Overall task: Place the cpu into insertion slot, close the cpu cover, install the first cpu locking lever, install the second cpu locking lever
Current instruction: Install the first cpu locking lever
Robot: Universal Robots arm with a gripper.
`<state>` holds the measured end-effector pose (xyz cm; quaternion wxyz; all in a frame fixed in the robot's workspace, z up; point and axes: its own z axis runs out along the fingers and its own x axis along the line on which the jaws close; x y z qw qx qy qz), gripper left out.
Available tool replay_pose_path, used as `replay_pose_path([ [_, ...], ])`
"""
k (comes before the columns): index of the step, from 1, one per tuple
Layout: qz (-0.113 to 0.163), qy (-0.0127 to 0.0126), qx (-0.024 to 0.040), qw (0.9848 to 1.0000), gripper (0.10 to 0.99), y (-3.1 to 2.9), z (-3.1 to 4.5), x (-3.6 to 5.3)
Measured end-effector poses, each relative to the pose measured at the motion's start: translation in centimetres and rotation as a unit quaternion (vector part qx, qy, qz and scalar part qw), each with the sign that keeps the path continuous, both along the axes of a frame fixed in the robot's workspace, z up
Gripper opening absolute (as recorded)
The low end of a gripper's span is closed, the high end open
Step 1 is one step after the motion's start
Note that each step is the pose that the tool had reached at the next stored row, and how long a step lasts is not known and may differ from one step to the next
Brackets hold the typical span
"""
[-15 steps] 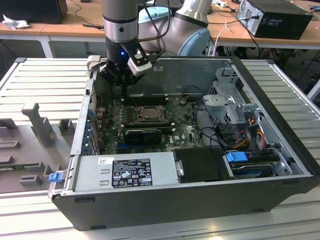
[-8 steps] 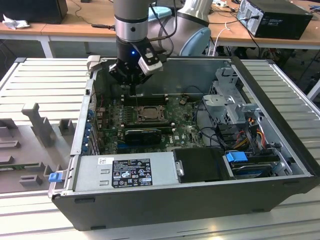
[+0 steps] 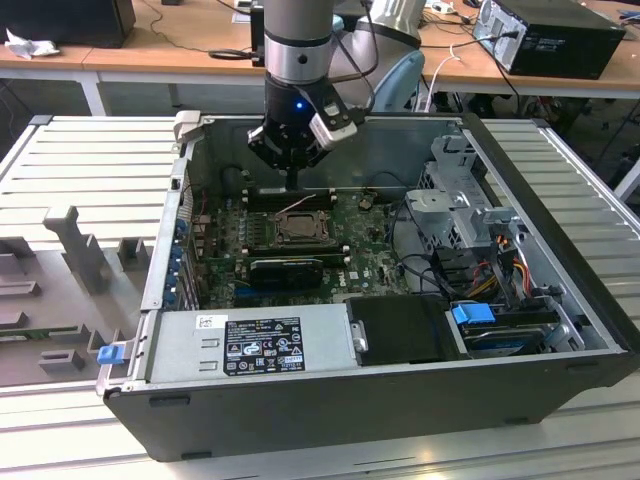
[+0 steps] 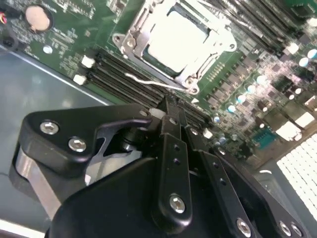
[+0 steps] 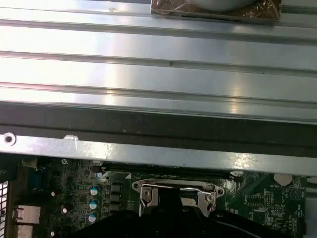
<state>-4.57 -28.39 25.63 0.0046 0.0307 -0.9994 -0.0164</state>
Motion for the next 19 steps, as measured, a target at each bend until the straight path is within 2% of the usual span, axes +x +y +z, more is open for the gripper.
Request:
replay_pose_path([
  [2, 0.0, 0.0001, 0.002, 1.0, 0.106, -0.05, 0.0, 0.04],
  [3, -0.001, 0.0, 0.0113, 0.9999, 0.106, -0.06, -0.01, 0.07],
  [4, -0.002, 0.0, 0.0274, 0.9996, 0.106, -0.05, -0.02, 0.1],
  [5, -0.003, 0.0, 0.0384, 0.9993, 0.106, -0.06, -0.05, 0.14],
  [7, -0.006, -0.0007, 0.0382, 0.9993, 0.106, -0.08, -0.41, 0.15],
  [13, -0.006, -0.0008, 0.038, 0.9993, 0.106, -0.24, -1.82, 0.26],
  [15, -0.006, -0.0008, 0.0379, 0.9993, 0.106, -0.39, -2.3, 0.6],
  [19, -0.006, -0.0008, 0.0378, 0.9993, 0.106, -0.4, -2.67, 1.29],
])
